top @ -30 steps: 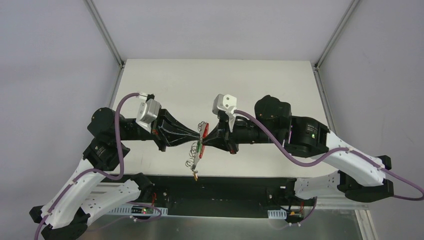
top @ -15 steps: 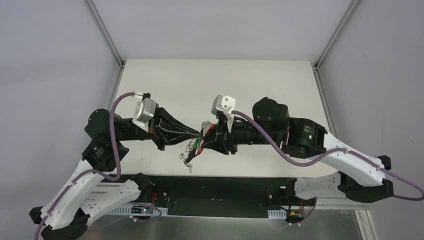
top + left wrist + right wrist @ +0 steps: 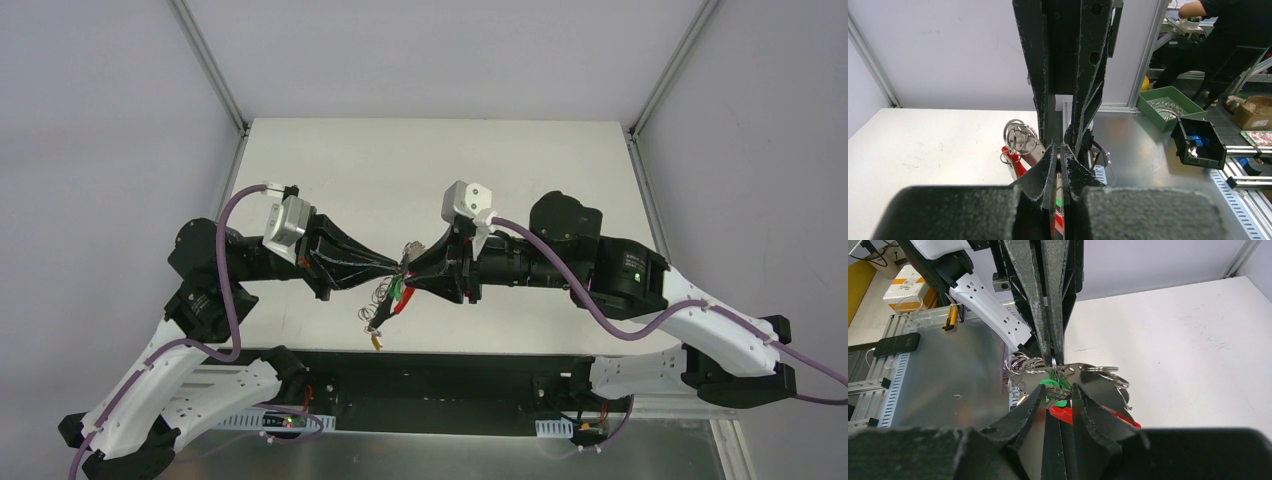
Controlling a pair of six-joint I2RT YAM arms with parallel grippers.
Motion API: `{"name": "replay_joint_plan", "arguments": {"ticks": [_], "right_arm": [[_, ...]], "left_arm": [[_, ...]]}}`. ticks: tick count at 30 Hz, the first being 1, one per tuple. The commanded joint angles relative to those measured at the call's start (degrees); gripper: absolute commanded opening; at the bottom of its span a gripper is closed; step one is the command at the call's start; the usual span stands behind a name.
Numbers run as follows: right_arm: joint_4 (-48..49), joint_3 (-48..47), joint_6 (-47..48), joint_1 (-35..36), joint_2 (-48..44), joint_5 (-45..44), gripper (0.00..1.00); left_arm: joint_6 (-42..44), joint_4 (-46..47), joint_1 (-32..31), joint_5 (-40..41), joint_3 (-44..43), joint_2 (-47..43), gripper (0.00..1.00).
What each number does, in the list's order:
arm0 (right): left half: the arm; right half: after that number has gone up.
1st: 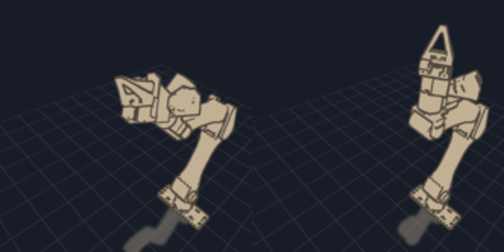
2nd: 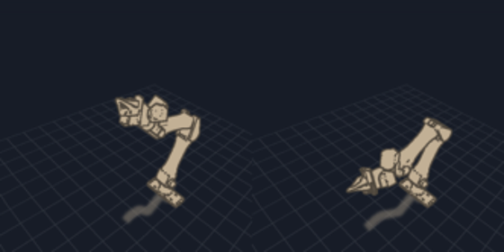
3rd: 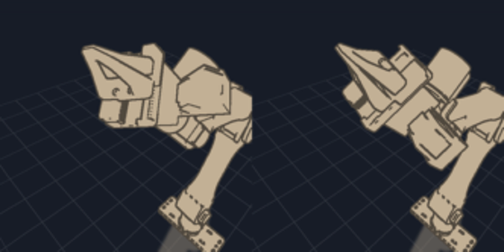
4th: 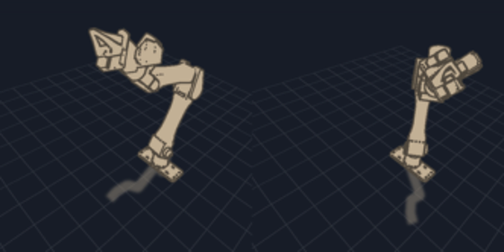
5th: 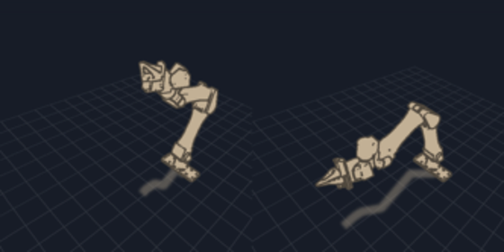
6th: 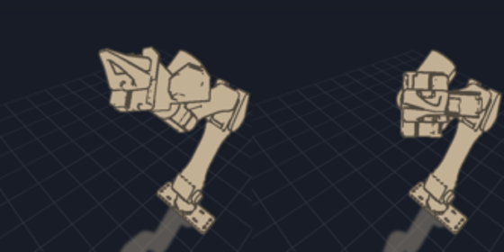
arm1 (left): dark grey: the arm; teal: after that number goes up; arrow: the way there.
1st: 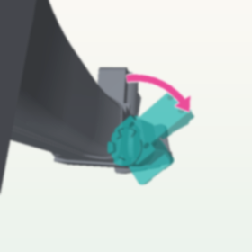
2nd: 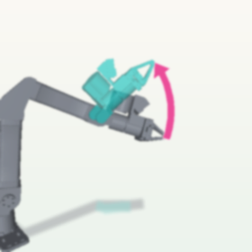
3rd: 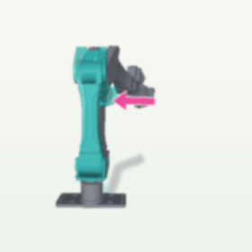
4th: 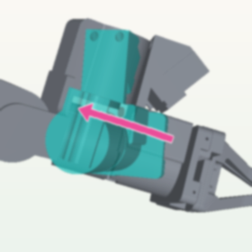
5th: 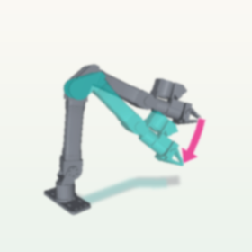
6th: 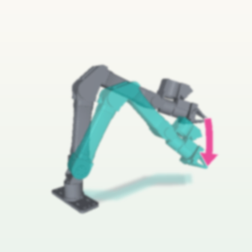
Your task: Put the keys on the keyring
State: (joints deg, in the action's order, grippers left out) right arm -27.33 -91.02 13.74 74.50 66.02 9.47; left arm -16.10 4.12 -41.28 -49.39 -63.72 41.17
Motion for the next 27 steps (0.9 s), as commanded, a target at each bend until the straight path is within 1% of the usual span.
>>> {"name": "replay_joint_plan", "arguments": {"ticks": [1,15,18,19,21,22,27], "right_arm": [[3.9,-0.6,0.9,0.2,-0.3,1.4,0.28],[4.1,-1.3,1.3,0.4,1.5,1.7,0.28],[4.2,-1.4,1.3,0.4,1.8,1.8,0.27],[4.1,-1.6,1.2,0.4,1.9,1.9,0.23],[3.8,-2.0,1.5,0.4,2.2,1.8,0.06],[3.5,-2.4,1.7,0.4,2.4,1.8,0.00],[3.1,-2.7,2.4,0.5,2.1,2.7,0.00]], "left_arm": [[-1.0,5.0,-0.3,-0.2,0.1,-0.4,0.00],[-1.3,5.4,-0.3,0.2,0.8,-1.1,0.00],[-1.5,5.6,-0.3,0.2,0.9,-1.1,0.00],[-1.5,5.7,-0.3,0.2,1.0,-1.2,0.00],[-1.7,6.0,-0.3,0.1,1.1,-1.3,0.00],[-1.9,6.1,-0.3,0.1,1.2,-1.4,0.00],[-2.2,6.5,-0.3,0.2,1.8,-2.0,0.00]]}}
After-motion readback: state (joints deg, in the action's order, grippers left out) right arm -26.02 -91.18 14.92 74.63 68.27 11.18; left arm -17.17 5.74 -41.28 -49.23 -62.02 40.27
